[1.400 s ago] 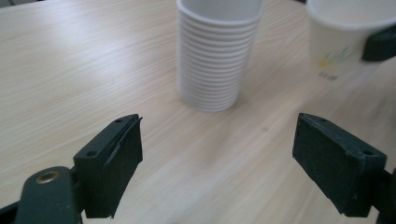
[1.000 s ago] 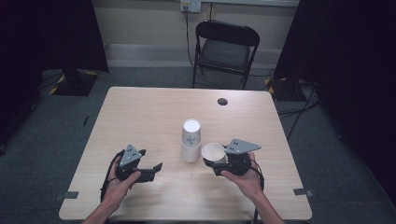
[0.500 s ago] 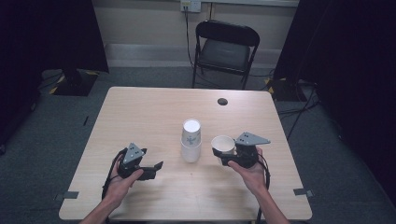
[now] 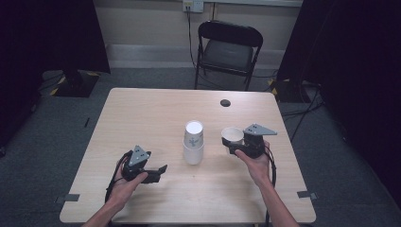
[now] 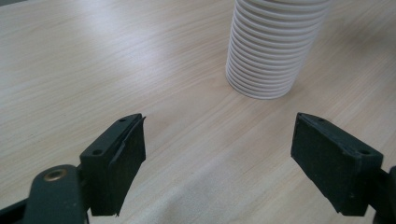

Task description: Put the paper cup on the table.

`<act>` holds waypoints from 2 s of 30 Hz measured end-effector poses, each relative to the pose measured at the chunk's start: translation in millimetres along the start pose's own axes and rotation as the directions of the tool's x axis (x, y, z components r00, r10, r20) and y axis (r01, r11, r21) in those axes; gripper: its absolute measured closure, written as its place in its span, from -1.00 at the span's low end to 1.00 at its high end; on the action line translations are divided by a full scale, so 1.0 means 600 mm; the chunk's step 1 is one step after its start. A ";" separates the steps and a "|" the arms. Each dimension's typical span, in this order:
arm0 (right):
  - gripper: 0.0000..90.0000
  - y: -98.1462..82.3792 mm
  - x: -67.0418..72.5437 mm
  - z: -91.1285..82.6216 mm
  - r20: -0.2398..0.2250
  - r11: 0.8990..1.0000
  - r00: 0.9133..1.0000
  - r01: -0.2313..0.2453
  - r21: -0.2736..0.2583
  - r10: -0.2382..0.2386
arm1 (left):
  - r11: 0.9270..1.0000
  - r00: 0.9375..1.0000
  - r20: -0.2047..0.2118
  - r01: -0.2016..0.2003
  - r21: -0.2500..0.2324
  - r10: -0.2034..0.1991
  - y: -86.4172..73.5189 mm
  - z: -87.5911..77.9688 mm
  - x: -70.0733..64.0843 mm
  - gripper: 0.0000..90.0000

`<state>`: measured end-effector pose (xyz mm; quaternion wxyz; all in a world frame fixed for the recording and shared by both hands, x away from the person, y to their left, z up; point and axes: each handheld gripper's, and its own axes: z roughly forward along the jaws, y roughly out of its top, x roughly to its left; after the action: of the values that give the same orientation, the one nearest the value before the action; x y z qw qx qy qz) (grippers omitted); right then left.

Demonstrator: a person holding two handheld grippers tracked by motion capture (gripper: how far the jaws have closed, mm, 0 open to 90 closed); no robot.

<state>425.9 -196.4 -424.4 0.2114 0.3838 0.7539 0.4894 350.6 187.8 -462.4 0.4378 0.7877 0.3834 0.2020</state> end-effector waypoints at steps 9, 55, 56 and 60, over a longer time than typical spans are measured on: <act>-0.29 0.006 -0.028 0.047 0.048 0.999 0.999 -0.025 0.037 0.023 | 1.000 1.000 0.009 -0.007 0.004 0.007 -0.001 -0.002 -0.005 -0.61; -0.36 -0.060 -0.052 0.063 0.149 0.994 0.989 -0.036 0.107 0.020 | 1.000 1.000 0.015 -0.007 0.021 0.006 -0.006 0.005 -0.004 -0.60; -0.36 -0.060 -0.051 0.063 0.147 0.994 0.989 -0.035 0.108 0.019 | 1.000 1.000 0.016 -0.006 0.019 0.005 -0.006 0.005 -0.004 -0.60; -0.44 -0.061 -0.052 0.063 0.137 0.993 0.990 -0.045 0.114 0.029 | 1.000 1.000 0.011 -0.003 0.020 0.003 -0.007 0.004 -0.002 -0.60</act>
<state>457.7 -207.6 -475.4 0.2300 0.4416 0.7579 0.4215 349.7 187.3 -467.2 0.4318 0.7938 0.3817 0.1943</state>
